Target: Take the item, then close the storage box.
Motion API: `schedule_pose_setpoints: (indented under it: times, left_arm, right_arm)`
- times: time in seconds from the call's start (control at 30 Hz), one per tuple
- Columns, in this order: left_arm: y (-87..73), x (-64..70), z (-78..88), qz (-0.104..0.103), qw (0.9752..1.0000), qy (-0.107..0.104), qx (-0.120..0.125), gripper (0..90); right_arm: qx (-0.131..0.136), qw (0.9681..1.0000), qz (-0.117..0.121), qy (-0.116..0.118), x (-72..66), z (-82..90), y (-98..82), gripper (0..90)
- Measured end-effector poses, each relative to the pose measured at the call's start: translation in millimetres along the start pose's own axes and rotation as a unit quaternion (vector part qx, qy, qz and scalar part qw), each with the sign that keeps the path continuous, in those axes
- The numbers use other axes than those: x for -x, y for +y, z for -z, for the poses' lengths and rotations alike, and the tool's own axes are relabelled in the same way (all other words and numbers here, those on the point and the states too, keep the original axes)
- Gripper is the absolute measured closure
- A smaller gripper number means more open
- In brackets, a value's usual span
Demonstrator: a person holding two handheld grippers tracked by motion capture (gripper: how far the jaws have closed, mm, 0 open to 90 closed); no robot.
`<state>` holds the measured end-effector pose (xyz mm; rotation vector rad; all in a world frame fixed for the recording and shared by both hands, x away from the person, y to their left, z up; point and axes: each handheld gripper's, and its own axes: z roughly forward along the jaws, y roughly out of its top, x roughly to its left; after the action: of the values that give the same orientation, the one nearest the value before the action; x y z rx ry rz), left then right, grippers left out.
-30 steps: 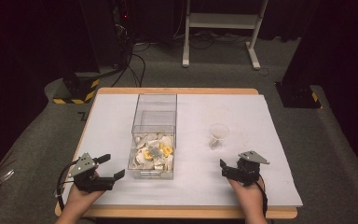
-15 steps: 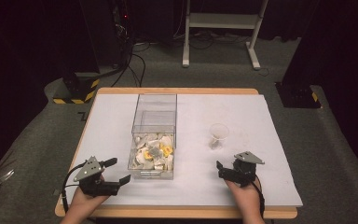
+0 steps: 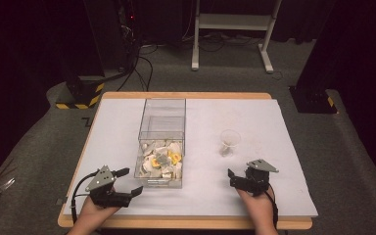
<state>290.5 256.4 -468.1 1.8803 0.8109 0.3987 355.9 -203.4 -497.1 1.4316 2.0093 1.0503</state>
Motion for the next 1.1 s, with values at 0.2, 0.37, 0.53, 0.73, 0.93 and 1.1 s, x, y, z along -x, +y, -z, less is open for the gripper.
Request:
schedule_pose_setpoints:
  times: [0.2, 0.37, 0.53, 0.73, 0.93, 1.1]
  left_arm:
    - [-0.5, 2.2, -4.3, -0.005, 1.0, 0.0, -0.005, 15.0]
    - [-1.5, 3.6, -6.4, -0.007, 0.9999, 0.006, -0.008, 15.0]
    - [-2.7, 3.7, -11.1, -0.006, 0.9999, 0.006, -0.009, 15.2]
    - [-4.1, 6.7, -16.2, -0.009, 0.9997, 0.016, -0.013, 18.6]
    - [-4.8, 9.2, -13.2, -0.02, 0.9987, 0.047, -0.008, 28.4]
    - [-3.0, 11.5, -13.9, -0.024, 0.9981, 0.057, 0.004, 38.7]
  right_arm:
    - [0.0, 1.0, -0.002, 0.0, 0.1, 0.4, -0.3, 9.4]
    - [0.0, 1.0, -0.002, 0.001, 0.2, 0.2, -0.4, 9.4]
    - [-0.004, 1.0, 0.001, 0.002, -1.7, -0.5, -0.2, 9.4]
    - [-0.005, 1.0, 0.005, 0.003, -0.4, -1.0, -0.4, 9.5]
    - [-0.004, 0.9999, 0.006, 0.008, -1.3, -1.8, 0.5, 9.5]
    - [-0.002, 0.9999, 0.004, 0.011, -0.8, 0.2, -0.7, 9.5]
